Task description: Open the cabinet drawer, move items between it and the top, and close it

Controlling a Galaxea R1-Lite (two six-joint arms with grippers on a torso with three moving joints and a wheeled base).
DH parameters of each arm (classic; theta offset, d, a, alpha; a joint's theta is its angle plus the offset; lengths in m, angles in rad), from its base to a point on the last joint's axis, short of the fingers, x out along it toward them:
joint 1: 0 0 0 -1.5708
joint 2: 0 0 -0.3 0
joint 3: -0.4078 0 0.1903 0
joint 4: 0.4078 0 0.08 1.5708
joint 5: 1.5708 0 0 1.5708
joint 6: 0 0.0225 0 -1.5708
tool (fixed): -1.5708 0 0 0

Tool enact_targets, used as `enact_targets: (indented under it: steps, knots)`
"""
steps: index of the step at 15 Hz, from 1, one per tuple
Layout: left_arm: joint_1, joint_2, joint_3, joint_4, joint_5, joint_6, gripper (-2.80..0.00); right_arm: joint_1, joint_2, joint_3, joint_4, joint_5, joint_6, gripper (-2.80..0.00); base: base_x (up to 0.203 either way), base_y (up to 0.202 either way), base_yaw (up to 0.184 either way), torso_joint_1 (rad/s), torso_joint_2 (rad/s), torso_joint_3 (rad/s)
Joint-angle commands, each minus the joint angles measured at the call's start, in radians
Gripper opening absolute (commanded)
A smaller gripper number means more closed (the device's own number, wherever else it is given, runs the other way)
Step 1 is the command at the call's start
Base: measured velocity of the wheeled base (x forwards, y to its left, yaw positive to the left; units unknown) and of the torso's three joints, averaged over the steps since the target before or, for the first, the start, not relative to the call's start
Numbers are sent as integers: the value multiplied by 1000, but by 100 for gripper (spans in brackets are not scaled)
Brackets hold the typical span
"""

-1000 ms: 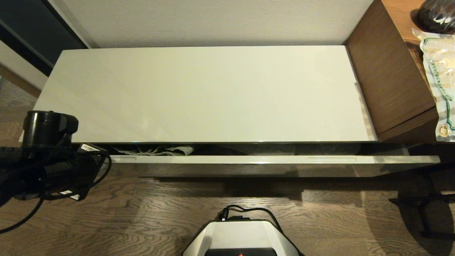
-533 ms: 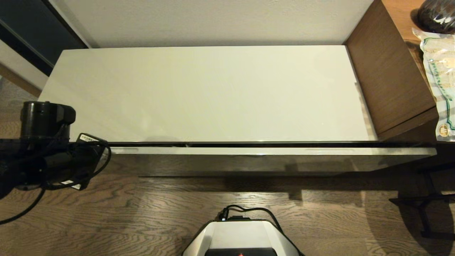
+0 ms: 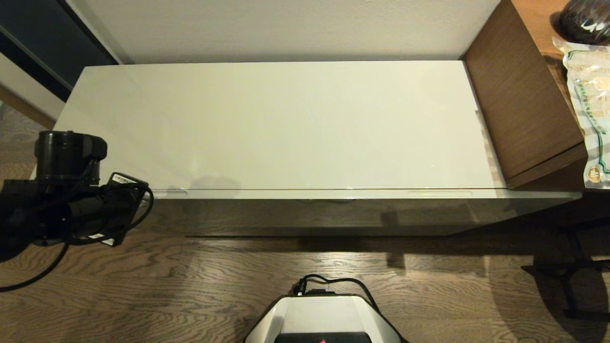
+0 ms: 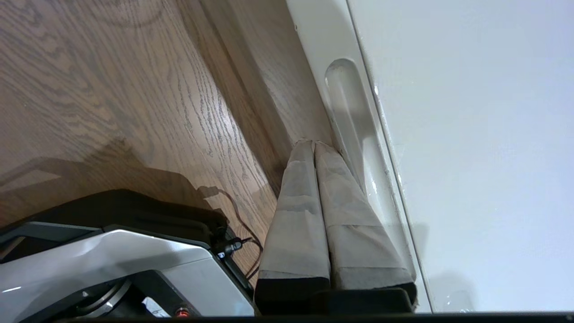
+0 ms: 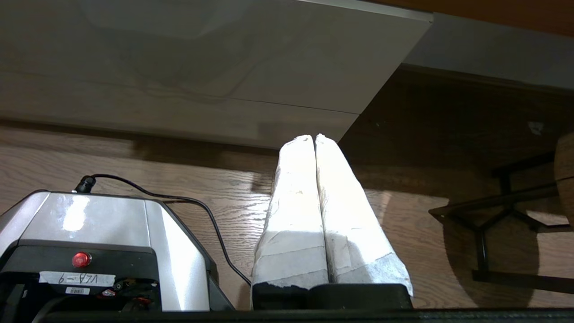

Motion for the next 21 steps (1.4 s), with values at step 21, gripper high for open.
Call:
enact_targets:
  steps: [21]
  knots:
    - [22, -1257, 520, 649, -359, 896, -280, 0, 1, 0, 0, 1, -1, -280, 0, 0, 0, 0, 0, 0]
